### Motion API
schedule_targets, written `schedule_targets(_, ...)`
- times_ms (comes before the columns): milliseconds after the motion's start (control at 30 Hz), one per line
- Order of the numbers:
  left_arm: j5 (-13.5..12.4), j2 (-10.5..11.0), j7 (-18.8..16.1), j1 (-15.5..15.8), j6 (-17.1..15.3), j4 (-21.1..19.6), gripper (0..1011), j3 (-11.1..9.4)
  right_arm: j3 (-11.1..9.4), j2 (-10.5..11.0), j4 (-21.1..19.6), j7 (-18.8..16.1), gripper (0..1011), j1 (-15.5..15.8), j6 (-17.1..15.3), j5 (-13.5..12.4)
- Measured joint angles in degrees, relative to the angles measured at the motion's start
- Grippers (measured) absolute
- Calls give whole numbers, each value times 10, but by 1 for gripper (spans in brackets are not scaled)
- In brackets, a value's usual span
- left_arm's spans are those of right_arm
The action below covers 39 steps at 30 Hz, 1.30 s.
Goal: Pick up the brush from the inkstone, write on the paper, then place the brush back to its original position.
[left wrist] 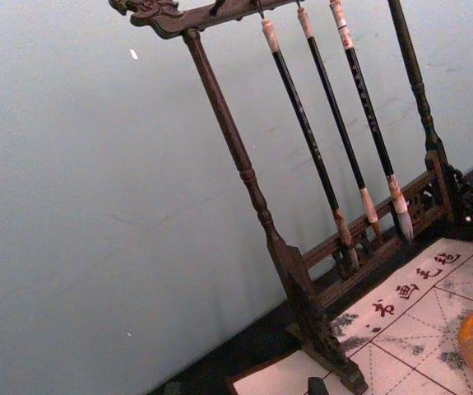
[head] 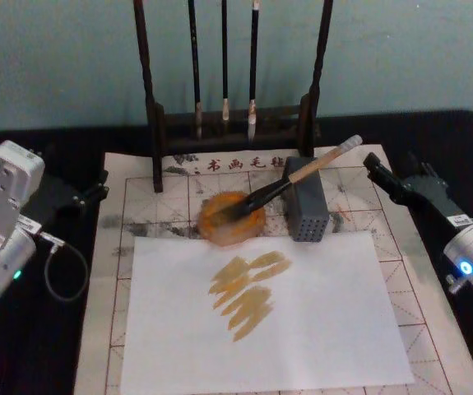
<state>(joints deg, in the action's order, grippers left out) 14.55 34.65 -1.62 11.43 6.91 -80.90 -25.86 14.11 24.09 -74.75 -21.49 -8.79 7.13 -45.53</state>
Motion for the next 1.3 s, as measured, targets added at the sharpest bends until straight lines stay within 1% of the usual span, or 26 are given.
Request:
schedule_targets(33,0,0,0,0,0,0,1001,0,-3,-6,9,-11,1000,-5,-8,-12)
schedule_targets(133,0,0,0,0,0,0,1001,0,-7,-16,22,-26,1000,-12,-20,-28)
schedule_targets(200,0,0,0,0,0,0,1001,0,-11,-27,39,-44,1000,-22,-34,-46)
schedule_targets(300,0,0,0,0,0,0,1001,0,-11,-34,51,-57,1000,-30,-44,-59)
schedule_targets(333,0,0,0,0,0,0,1001,0,-12,-39,60,-65,1000,-35,-51,-69)
schedule_targets(633,0,0,0,0,0,0,1001,0,-9,-58,110,-105,1000,-61,-76,-117)
schedule_targets(667,0,0,0,0,0,0,1001,0,-9,-62,121,-113,1000,-67,-80,-128)
schedule_targets(767,0,0,0,0,0,0,1001,0,-9,-69,142,-129,1000,-78,-86,-147)
schedule_targets(900,0,0,0,0,0,0,1001,0,-7,-77,166,-144,1000,-92,-90,-164)
schedule_targets(1000,0,0,0,0,0,0,1001,0,-4,-80,176,-153,1000,-98,-94,-171)
schedule_targets(1100,0,0,0,0,0,0,1001,0,4,-84,190,-166,1000,-107,-98,-179)
schedule_targets(1300,0,0,0,0,0,0,1001,0,16,-88,207,-177,1000,-119,-106,-190)
